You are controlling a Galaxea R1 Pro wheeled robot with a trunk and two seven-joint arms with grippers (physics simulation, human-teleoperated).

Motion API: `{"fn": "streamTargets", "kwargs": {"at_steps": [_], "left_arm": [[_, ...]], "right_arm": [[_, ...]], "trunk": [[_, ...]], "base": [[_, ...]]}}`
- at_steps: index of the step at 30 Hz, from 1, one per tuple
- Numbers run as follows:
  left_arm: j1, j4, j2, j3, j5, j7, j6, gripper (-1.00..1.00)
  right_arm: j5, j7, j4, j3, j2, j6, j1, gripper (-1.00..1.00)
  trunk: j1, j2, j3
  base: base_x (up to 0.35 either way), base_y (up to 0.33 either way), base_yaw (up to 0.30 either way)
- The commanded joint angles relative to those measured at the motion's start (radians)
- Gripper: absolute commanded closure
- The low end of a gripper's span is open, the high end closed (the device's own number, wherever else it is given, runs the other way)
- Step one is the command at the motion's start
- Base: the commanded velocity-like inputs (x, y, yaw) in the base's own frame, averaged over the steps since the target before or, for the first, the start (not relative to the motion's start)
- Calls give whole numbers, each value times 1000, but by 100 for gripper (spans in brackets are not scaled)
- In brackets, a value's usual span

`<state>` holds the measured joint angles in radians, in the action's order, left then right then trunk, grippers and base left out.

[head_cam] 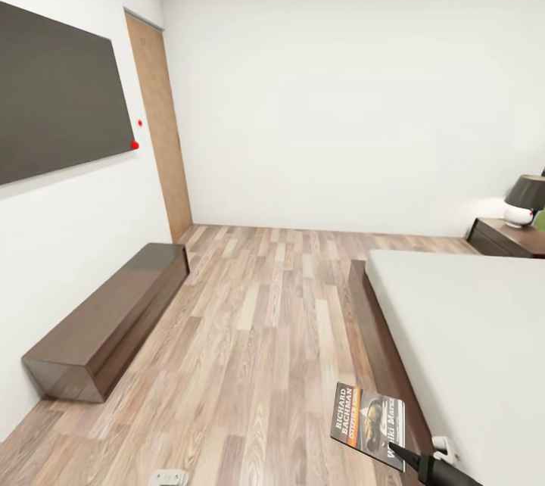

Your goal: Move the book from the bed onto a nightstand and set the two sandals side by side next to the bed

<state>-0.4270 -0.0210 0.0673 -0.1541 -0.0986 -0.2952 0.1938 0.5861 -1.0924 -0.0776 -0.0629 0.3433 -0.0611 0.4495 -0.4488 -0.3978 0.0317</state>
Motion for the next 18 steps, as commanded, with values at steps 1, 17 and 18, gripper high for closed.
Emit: {"fn": "streamTargets", "kwargs": {"at_steps": [1,17,18], "left_arm": [[-1,1,0,-8,-10,-2,4,-100],[-1,1,0,-8,-10,-4,4,-100],[-1,1,0,-8,-10,-4,4,-100]], "right_arm": [[11,-3,0,-2,0,-6,1,100],[11,-3,0,-1,0,-6,1,100],[11,-3,0,-1,0,-6,1,100]], "trunk": [[-1,-2,2],[-1,-2,2],[-1,-2,2]], "base": [[329,0,0],[292,0,0],[68,0,0]]}}
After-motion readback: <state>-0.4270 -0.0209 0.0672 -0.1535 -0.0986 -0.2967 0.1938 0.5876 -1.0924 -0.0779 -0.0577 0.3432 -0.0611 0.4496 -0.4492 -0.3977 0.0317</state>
